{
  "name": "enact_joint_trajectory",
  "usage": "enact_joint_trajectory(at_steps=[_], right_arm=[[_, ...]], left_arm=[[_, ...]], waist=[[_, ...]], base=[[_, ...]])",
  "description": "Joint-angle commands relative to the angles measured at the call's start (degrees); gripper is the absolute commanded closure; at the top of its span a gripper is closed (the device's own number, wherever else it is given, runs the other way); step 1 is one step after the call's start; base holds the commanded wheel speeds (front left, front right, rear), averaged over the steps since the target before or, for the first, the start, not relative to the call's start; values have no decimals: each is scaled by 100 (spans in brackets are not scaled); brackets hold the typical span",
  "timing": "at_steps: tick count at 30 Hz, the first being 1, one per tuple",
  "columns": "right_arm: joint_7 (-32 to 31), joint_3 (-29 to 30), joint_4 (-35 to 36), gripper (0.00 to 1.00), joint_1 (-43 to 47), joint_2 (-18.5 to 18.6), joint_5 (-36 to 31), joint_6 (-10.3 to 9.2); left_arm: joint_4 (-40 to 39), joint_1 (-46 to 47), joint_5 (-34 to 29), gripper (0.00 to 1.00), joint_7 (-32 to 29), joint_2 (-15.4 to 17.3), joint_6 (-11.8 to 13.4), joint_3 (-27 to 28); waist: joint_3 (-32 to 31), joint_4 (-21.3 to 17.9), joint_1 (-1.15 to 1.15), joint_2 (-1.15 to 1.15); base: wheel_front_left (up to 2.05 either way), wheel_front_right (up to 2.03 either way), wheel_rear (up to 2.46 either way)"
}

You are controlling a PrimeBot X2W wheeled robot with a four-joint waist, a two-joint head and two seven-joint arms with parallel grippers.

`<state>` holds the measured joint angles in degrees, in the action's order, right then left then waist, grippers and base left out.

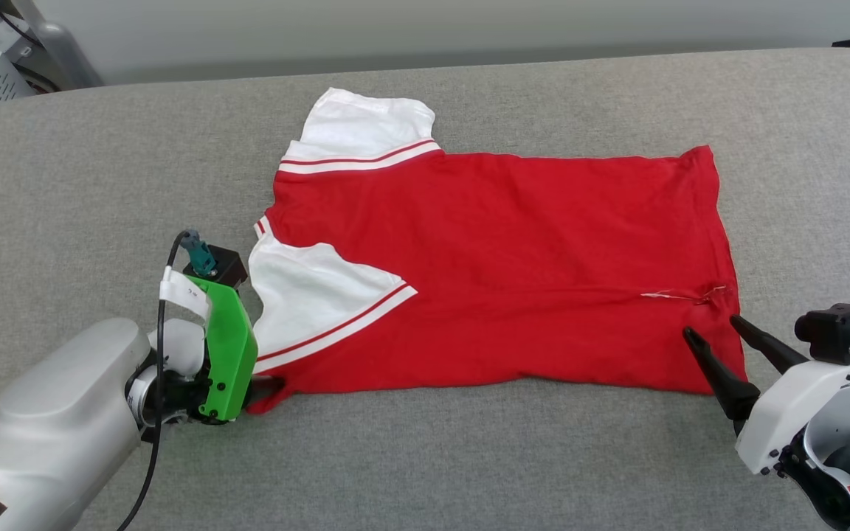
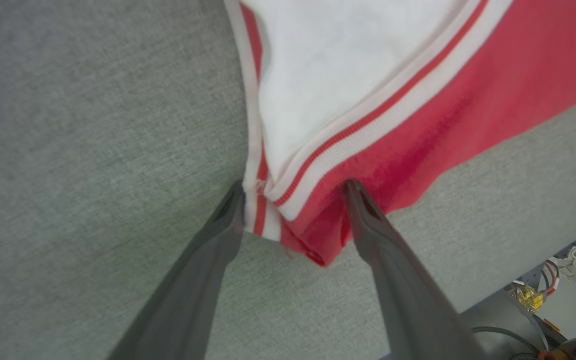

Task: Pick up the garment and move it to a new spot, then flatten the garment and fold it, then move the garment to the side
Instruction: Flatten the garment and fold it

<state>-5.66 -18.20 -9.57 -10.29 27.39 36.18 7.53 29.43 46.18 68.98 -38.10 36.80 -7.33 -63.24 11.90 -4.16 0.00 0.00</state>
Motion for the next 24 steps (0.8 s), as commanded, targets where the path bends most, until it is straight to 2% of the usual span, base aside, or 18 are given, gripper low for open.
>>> enact_joint_trajectory(at_steps=[1,5,6,11,16,20,24], right_arm=[[1,-12,-12,0,-106,-28,39,-4],[81,-37,-30,0,-185,-54,23,-4],[223,18,-33,0,-281,-88,-15,-4],[320,101,16,0,-447,57,-183,-4],[15,272,158,0,-658,282,-382,-4],[-583,355,333,0,-858,557,-407,-4],[-1656,216,485,0,-942,898,-65,-4]], left_arm=[[78,-147,83,0,30,-64,-15,-59],[217,-265,114,0,111,-87,-15,-222],[205,-337,140,100,323,-21,-15,-286],[-88,-327,163,100,890,202,-15,-271],[-422,-212,169,100,1312,445,-15,-219],[-733,-68,64,100,1562,604,-15,-231],[-992,39,-46,100,1716,682,-15,-265]], waist=[[75,-62,0,0],[128,-114,0,0],[130,-150,0,0],[39,-132,0,0],[-75,-75,0,0],[-138,-22,0,0],[-174,40,0,0]], base=[[0,0,0],[0,0,0],[0,0,0],[0,0,0],[0,0,0],[0,0,0],[0,0,0]])
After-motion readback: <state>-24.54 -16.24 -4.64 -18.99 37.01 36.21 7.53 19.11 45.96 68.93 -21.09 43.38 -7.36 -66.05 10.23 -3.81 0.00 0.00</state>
